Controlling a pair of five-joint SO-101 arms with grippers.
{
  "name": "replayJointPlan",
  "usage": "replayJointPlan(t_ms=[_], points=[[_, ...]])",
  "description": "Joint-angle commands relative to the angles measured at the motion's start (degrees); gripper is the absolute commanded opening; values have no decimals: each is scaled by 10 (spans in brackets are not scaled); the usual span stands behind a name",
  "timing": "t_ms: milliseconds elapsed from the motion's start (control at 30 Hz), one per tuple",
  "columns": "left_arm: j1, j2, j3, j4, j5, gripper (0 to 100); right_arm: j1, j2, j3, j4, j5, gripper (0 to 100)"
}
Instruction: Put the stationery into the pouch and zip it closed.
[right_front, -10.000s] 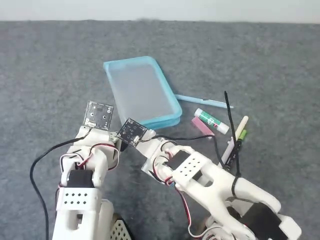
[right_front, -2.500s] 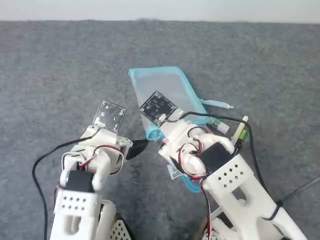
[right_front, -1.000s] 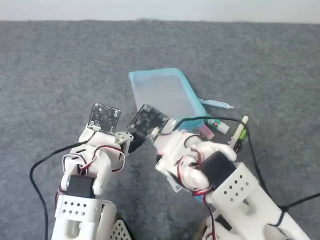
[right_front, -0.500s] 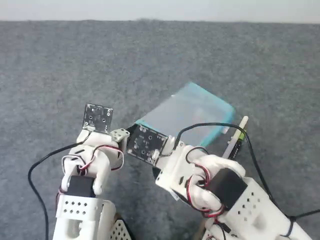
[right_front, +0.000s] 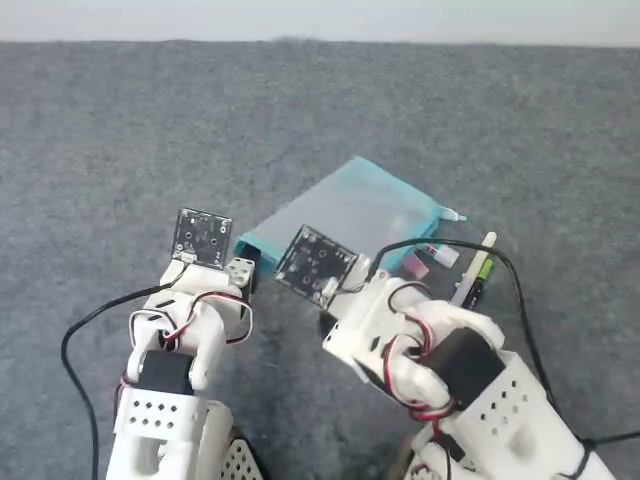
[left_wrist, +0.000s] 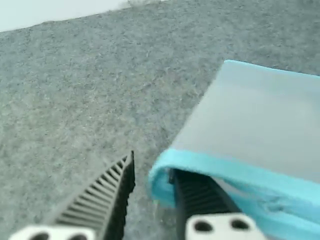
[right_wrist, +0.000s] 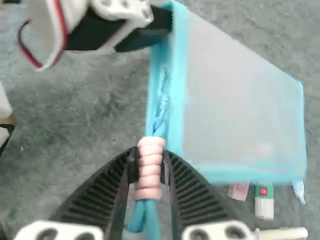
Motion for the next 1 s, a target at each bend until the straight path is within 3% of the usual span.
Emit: replayJointPlan(t_ms=[0,100,467,767,967], points=[[-53,7,-16,-23,38,8,44,-18,1,-7,11,6],[-83,7,-22,-22,41,12,73,18,1,-25,11,6],[-91,8,-21,-22,42,11,173,160,-30,-86,9,6],[-91,7,-15,-15,42,11,182,199,-40,-96,7,6],[-91,7,-15,-15,42,11,231,215,-55,-99,10,6]])
